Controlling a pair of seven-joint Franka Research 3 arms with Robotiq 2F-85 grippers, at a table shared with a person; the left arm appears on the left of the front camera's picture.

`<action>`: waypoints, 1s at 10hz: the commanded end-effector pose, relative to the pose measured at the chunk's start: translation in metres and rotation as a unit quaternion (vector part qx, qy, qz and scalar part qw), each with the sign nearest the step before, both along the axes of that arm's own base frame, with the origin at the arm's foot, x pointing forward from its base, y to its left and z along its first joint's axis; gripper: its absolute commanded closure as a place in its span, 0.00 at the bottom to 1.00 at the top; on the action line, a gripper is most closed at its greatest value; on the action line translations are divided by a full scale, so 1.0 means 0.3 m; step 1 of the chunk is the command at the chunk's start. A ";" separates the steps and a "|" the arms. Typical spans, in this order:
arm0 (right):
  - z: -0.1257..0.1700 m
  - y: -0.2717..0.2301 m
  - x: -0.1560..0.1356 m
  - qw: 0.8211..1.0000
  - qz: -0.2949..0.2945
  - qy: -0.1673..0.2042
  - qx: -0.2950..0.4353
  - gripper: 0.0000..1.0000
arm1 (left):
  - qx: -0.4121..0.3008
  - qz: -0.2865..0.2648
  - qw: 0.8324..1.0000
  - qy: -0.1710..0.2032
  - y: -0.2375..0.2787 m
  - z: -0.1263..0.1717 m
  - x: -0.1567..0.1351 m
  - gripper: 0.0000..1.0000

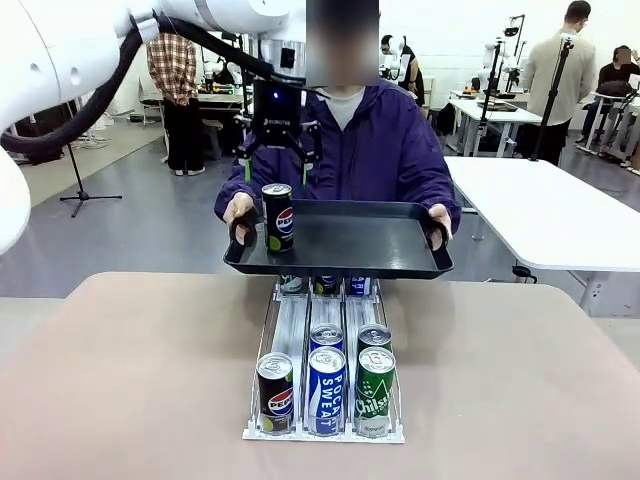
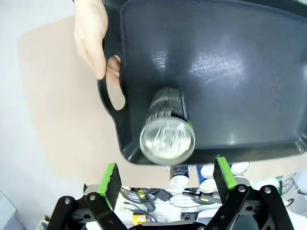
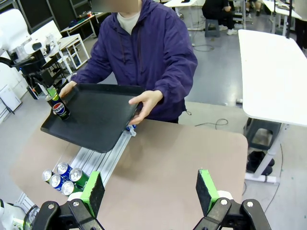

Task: Retrieve and hand over the desired beverage to the person.
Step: Place the picked can on the Handle tray extended by the person.

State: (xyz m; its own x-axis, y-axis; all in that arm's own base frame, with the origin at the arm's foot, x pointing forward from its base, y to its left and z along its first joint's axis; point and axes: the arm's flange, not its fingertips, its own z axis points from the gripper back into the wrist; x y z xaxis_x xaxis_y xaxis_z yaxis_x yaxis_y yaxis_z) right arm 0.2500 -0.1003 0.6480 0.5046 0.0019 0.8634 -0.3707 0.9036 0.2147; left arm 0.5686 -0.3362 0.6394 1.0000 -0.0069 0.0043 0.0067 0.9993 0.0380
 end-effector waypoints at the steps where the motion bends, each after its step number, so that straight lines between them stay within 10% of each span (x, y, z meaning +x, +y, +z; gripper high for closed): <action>1: -0.004 0.003 0.007 1.000 0.007 -0.001 0.005 0.00 | -0.009 -0.080 0.996 -0.047 0.127 0.110 -0.141 0.00; 10: -0.004 0.003 0.007 1.000 0.007 -0.001 0.005 0.00 | -0.068 -0.091 0.986 -0.125 0.593 -0.003 -0.610 0.00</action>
State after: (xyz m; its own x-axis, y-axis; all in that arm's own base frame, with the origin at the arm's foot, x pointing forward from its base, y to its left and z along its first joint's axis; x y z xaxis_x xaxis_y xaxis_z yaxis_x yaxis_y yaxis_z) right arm 0.2500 -0.1002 0.6479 0.5047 0.0019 0.8633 -0.3707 0.9036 0.2147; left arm 0.4074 -0.1569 0.6504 0.9621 -0.1293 0.2400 0.1522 0.9852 -0.0793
